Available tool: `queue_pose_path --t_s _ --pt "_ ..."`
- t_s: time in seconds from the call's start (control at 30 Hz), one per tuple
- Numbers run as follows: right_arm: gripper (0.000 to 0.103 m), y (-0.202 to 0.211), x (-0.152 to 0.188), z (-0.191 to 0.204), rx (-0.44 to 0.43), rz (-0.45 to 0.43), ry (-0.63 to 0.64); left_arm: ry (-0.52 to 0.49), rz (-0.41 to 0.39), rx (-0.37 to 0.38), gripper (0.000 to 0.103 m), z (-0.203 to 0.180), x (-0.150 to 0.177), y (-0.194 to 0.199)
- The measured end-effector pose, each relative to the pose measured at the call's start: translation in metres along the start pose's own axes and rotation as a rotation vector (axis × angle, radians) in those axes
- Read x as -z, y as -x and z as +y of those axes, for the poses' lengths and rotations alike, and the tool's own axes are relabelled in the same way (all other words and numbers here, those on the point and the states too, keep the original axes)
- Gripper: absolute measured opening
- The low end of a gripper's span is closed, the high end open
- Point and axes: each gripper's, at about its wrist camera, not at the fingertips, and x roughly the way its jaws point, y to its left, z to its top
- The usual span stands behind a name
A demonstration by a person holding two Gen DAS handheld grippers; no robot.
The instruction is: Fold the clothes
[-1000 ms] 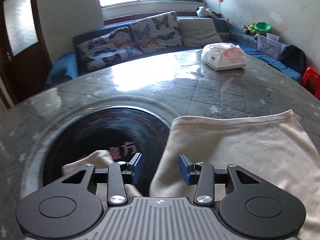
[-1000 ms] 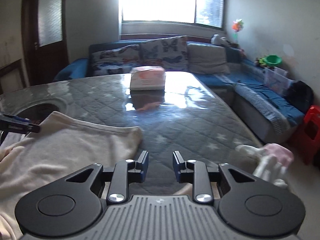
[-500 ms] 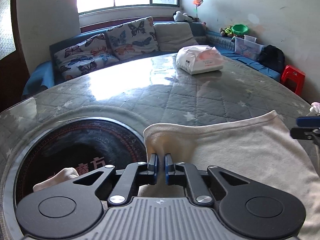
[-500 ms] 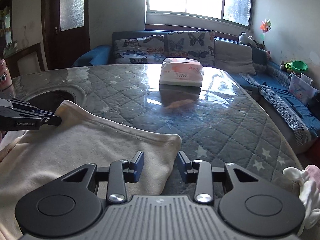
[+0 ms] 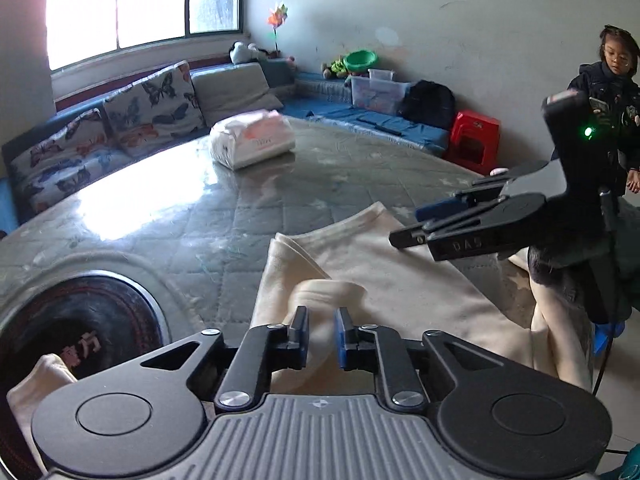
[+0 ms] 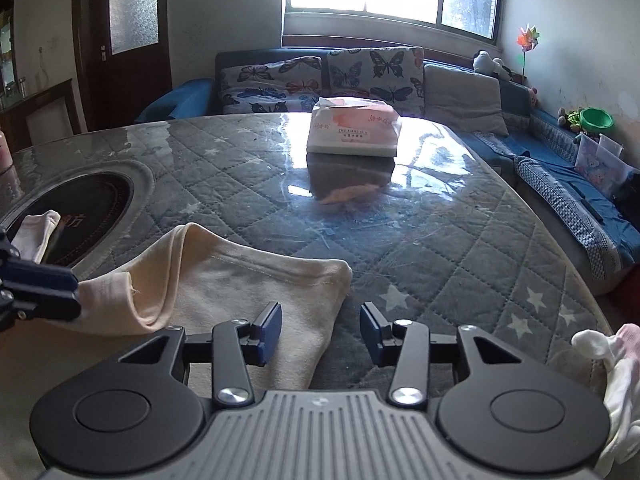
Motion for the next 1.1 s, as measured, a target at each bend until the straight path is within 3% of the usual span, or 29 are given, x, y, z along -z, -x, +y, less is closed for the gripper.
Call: queue_pose_path --t_s 0.07,0.1,0.3,0.33,0.37,0.4,0.47,0.73,0.97,1.1 --pt "0.044 -0.001 0.0 0.0 0.0 0.002 0.0 0.001 -0.017 -0.027 0.041 0.003 -0.001 0.002" --pt "0.045 -0.002 -0.001 0.0 0.0 0.002 0.0 -0.002 -0.02 -0.036 0.044 0.004 -0.001 0.003" --pt "0.046 -0.007 -0.003 -0.001 0.0 0.011 0.002 -0.039 0.039 0.008 0.045 -0.003 0.003 -0.012" --pt "0.046 -0.008 -0.003 -0.001 0.0 0.013 0.003 -0.032 0.048 0.014 0.042 -0.003 0.003 -0.015" --pt "0.046 -0.008 -0.003 -0.002 -0.001 0.015 0.004 -0.022 0.055 0.021 0.025 -0.002 0.004 -0.017" --pt "0.046 -0.009 -0.003 -0.002 -0.001 0.018 0.004 -0.013 0.061 0.028 0.016 -0.001 0.004 -0.019" --pt "0.046 -0.011 -0.004 -0.004 -0.001 0.024 0.003 -0.004 0.046 0.015 0.012 0.003 0.004 -0.017" --pt "0.042 -0.018 -0.008 -0.007 -0.037 0.035 -0.026 0.109 -0.023 -0.204 0.009 0.047 -0.003 -0.004" --pt "0.011 -0.031 -0.021 -0.004 -0.059 0.032 -0.024 0.186 0.002 -0.336 0.007 0.085 0.002 -0.005" --pt "0.007 -0.044 -0.032 0.005 -0.068 0.025 0.013 0.21 0.019 -0.384 0.007 0.099 0.007 -0.004"
